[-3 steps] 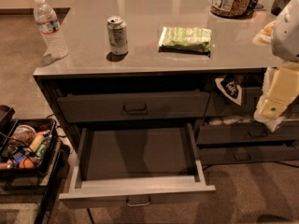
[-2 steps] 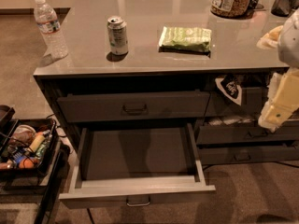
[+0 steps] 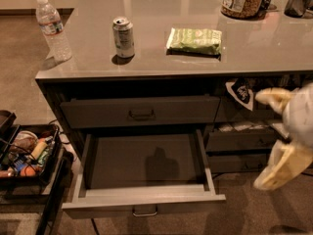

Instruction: Close middle drawer

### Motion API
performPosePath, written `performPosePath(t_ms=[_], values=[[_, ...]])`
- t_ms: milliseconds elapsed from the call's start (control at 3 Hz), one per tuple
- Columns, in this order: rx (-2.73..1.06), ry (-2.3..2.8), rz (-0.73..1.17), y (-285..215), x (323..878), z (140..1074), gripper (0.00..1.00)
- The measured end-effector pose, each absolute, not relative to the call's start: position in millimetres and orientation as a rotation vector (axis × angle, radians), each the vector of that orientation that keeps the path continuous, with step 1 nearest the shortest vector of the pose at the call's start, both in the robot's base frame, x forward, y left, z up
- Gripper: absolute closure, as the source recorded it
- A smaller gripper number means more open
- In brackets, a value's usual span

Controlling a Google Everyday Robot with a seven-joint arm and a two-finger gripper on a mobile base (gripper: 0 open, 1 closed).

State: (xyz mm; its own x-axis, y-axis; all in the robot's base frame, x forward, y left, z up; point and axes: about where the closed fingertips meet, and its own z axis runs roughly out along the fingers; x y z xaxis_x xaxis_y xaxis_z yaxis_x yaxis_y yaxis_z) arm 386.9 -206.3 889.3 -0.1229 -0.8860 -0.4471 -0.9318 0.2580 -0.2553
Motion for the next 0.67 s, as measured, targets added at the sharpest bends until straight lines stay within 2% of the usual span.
performPosePath(t_ms=[333, 667], values=[[-1.565, 1.936, 0.303, -155.5, 378.8, 826.4, 0.00], [-1.507, 1.913, 0.366, -129.7, 378.2, 817.5, 0.00]])
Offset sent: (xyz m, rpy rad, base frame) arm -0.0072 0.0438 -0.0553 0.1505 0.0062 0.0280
